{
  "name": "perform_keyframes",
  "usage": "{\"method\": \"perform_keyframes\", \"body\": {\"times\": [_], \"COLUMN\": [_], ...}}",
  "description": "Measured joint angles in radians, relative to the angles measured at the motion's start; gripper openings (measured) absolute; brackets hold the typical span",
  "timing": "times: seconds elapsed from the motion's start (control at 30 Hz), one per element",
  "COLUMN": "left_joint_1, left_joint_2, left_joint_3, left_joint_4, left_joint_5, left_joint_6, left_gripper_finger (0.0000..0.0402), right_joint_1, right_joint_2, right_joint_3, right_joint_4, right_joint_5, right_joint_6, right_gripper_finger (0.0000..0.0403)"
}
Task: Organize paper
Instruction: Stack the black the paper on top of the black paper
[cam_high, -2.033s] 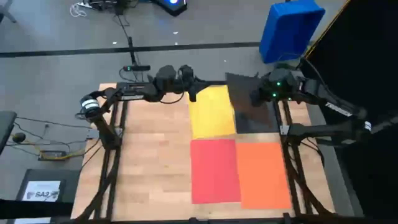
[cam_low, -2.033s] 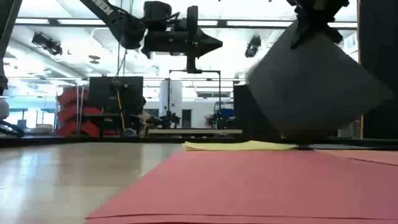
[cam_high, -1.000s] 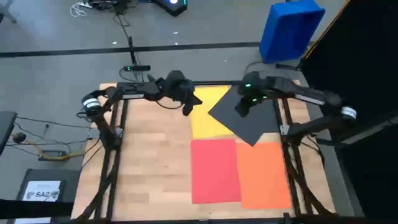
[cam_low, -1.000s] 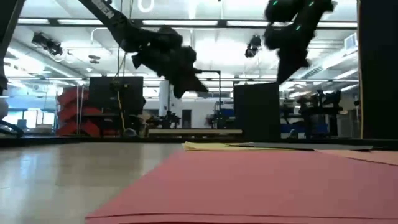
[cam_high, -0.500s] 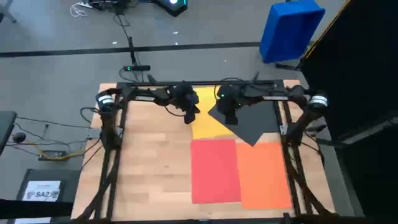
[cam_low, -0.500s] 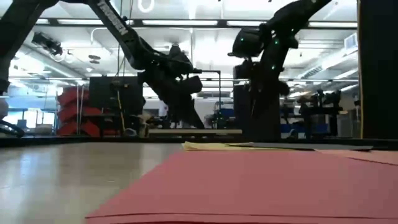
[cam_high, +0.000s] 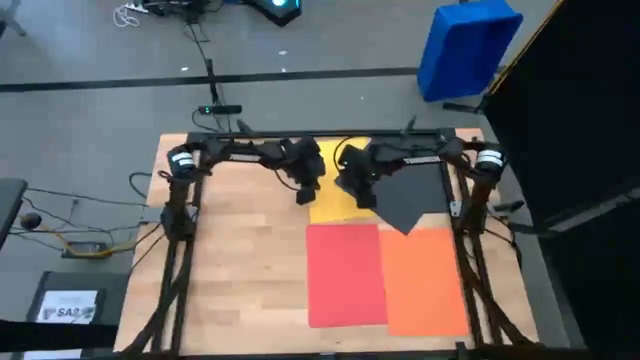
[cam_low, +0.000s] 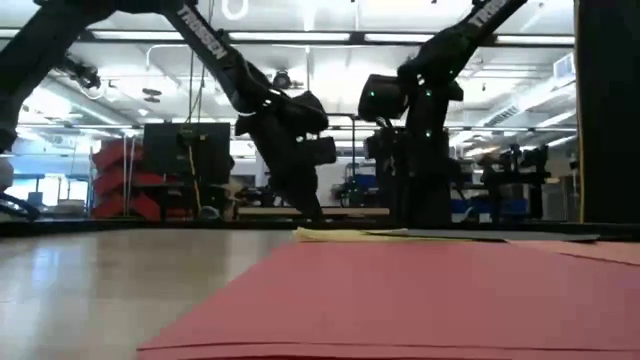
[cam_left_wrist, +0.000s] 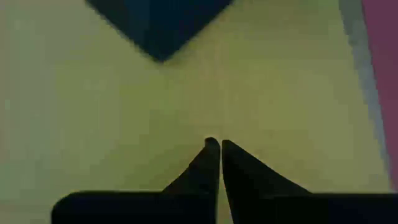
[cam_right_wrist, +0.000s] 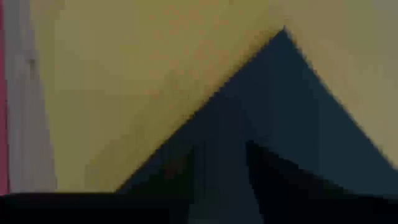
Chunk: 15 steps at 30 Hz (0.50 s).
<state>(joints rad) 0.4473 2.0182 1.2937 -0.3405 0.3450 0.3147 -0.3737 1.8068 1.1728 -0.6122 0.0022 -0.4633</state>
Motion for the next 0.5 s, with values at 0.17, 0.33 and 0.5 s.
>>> {"method": "perform_keyframes", "body": {"times": [0.17,0.33,0.5], "left_joint_1": [-0.003,0.004,0.004], "left_joint_2": [0.005,0.005,0.008], "left_joint_3": [0.031,0.032,0.033], "left_joint_4": [-0.062,-0.121,-0.130], "left_joint_5": [-0.038,-0.036,-0.035], "left_joint_6": [0.022,0.052,0.058], "left_gripper_finger": [0.0000,0.0000,0.0000], "right_joint_1": [0.000,-0.007,-0.003], "right_joint_2": [0.001,0.007,0.007], "right_joint_3": [0.018,0.018,0.018], "right_joint_4": [-0.031,-0.013,-0.002], "right_joint_5": [-0.034,-0.073,-0.113], "right_joint_6": [-0.083,-0.137,-0.136], "right_gripper_finger": [0.0115,0.0114,0.0114]}}
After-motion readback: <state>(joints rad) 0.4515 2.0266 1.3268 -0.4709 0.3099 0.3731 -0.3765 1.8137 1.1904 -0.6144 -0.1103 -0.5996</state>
